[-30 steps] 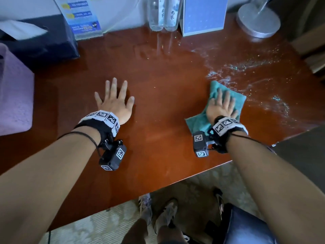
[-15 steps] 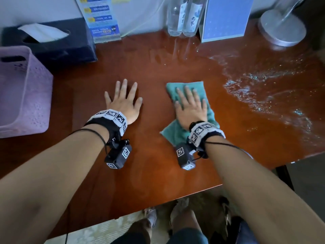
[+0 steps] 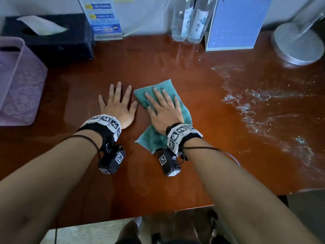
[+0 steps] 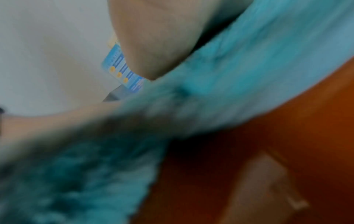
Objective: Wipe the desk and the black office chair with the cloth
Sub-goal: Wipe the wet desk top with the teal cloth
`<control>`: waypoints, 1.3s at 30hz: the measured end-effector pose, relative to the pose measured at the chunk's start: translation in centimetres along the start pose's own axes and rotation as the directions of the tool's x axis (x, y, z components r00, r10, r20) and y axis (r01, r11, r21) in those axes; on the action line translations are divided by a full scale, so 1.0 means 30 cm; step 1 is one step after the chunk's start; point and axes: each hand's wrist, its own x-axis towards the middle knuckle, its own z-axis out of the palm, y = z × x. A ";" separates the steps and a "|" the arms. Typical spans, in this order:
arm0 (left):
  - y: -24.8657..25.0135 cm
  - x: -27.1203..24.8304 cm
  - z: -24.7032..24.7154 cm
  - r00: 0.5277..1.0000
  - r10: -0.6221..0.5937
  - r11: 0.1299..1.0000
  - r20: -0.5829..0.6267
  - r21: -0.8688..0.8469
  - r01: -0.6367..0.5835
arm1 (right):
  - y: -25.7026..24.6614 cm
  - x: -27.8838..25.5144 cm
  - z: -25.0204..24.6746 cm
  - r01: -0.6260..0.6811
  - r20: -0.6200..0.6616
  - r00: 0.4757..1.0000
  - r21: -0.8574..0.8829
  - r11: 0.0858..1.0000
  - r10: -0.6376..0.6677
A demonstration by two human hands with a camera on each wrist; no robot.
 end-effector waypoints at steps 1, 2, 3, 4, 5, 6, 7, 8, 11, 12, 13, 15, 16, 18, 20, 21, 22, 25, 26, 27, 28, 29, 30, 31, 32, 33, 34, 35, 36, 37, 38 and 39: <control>0.019 0.003 0.000 1.000 -0.015 1.000 0.003 -0.006 0.015 | 0.079 0.012 -0.024 -0.044 -0.010 0.999 0.010 0.999 0.044; 0.042 0.007 0.002 1.000 -0.024 1.000 0.002 -0.015 0.024 | 0.164 0.022 -0.051 -0.136 -0.037 0.990 0.024 0.990 0.137; 0.069 0.013 0.002 1.000 -0.024 0.999 0.001 -0.029 0.024 | 0.249 0.027 -0.083 -0.250 -0.076 0.964 0.049 0.967 0.253; 0.099 0.020 0.002 1.000 -0.016 0.999 0.000 -0.044 0.016 | 0.326 0.031 -0.114 -0.355 -0.105 0.926 0.082 0.931 0.363; 0.131 0.027 0.003 1.000 -0.004 0.998 -0.001 -0.056 0.004 | 0.384 0.034 -0.140 -0.445 -0.111 0.882 0.116 0.888 0.457; 0.160 0.035 0.004 1.000 0.010 0.998 0.001 -0.060 -0.010 | 0.417 0.034 -0.153 -0.513 -0.101 0.844 0.136 0.848 0.527; 0.185 0.044 0.004 1.000 0.017 0.998 0.007 -0.063 -0.016 | 0.425 0.037 -0.160 -0.555 -0.083 0.819 0.140 0.820 0.568; 0.205 0.053 0.006 1.000 0.013 0.998 0.017 -0.067 -0.011 | 0.410 0.044 -0.160 -0.566 -0.080 0.812 0.133 0.814 0.578; 0.223 0.077 0.009 0.999 -0.029 0.996 0.020 -0.089 0.030 | 0.293 0.091 -0.125 -0.313 -0.084 0.946 0.013 0.950 0.313; 0.220 0.082 0.009 0.999 -0.034 0.996 0.010 -0.084 0.035 | 0.246 0.111 -0.108 -0.151 -0.053 0.987 -0.038 0.988 0.148; 0.214 0.088 0.007 0.999 -0.039 0.996 -0.006 -0.079 0.038 | 0.200 0.133 -0.097 -0.005 -0.012 1.000 -0.070 0.998 0.004; 0.190 0.106 -0.001 0.997 -0.066 0.993 -0.034 -0.096 0.062 | 0.131 0.184 -0.091 0.160 0.065 0.986 -0.085 0.983 -0.155; 0.172 0.117 -0.007 0.995 -0.089 0.991 -0.043 -0.108 0.084 | 0.111 0.210 -0.089 0.192 0.082 0.979 -0.086 0.978 -0.186; 0.132 0.147 -0.018 0.992 -0.114 0.989 -0.057 -0.103 0.107 | 0.085 0.257 -0.090 0.234 0.086 0.970 -0.095 0.968 -0.226; 0.098 0.192 -0.033 0.992 -0.105 0.992 -0.069 -0.078 0.100 | 0.069 0.308 -0.096 0.247 0.076 0.968 -0.092 0.965 -0.241; 0.087 0.218 -0.044 0.992 -0.101 0.993 -0.074 -0.072 0.095 | 0.059 0.335 -0.101 0.235 0.071 0.971 -0.080 0.969 -0.229; 0.079 0.247 -0.058 0.992 -0.098 0.993 -0.074 -0.074 0.093 | 0.049 0.363 -0.106 0.215 0.067 0.975 -0.065 0.974 -0.211; 0.073 0.329 -0.101 0.994 -0.082 0.994 -0.073 -0.074 0.077 | 0.028 0.460 -0.134 0.139 0.072 0.988 -0.008 0.990 -0.138; 0.077 0.357 -0.116 0.995 -0.065 0.996 -0.079 -0.064 0.060 | 0.032 0.496 -0.147 0.112 0.074 0.991 0.007 0.994 -0.112; 0.083 0.385 -0.130 0.996 -0.042 0.998 -0.082 -0.051 0.038 | 0.042 0.530 -0.162 0.085 0.071 0.994 0.020 0.996 -0.086; 0.093 0.411 -0.141 0.997 -0.015 0.999 -0.077 -0.041 0.012 | 0.058 0.558 -0.173 0.054 0.061 0.997 0.031 0.998 -0.056; 0.104 0.434 -0.152 0.998 0.012 0.999 -0.069 -0.032 -0.014 | 0.076 0.579 -0.183 0.019 0.044 0.999 0.040 0.999 -0.020; 0.120 0.458 -0.160 0.997 0.040 0.999 -0.060 -0.023 -0.042 | 0.096 0.593 -0.191 -0.021 0.022 1.000 0.051 0.998 0.020; 0.140 0.479 -0.165 0.996 0.071 0.997 -0.051 -0.017 -0.072 | 0.119 0.601 -0.199 -0.062 -0.002 0.998 0.066 0.996 0.062; 0.165 0.497 -0.171 0.994 0.103 0.995 -0.042 -0.014 -0.103 | 0.143 0.603 -0.206 -0.102 -0.024 0.994 0.083 0.991 0.104; 0.193 0.513 -0.174 0.990 0.134 0.991 -0.034 -0.014 -0.135 | 0.168 0.601 -0.214 -0.135 -0.042 0.989 0.095 0.986 0.140; 0.225 0.525 -0.176 0.985 0.168 0.986 -0.029 -0.015 -0.168 | 0.194 0.595 -0.221 -0.162 -0.056 0.984 0.098 0.982 0.168; 0.257 0.533 -0.176 0.979 0.203 0.979 -0.027 -0.014 -0.203 | 0.220 0.584 -0.228 -0.184 -0.065 0.980 0.097 0.978 0.191; 0.290 0.539 -0.175 0.971 0.237 0.971 -0.028 -0.011 -0.237 | 0.244 0.572 -0.233 -0.204 -0.070 0.975 0.096 0.974 0.211; 0.322 0.542 -0.171 0.963 0.268 0.963 -0.030 -0.009 -0.268 | 0.268 0.557 -0.237 -0.224 -0.075 0.970 0.096 0.970 0.231; 0.352 0.544 -0.167 0.955 0.294 0.956 -0.031 -0.009 -0.295 | 0.291 0.543 -0.241 -0.245 -0.080 0.964 0.095 0.965 0.253; 0.380 0.543 -0.164 0.949 0.315 0.949 -0.028 -0.014 -0.316 | 0.314 0.531 -0.244 -0.266 -0.083 0.958 0.095 0.959 0.274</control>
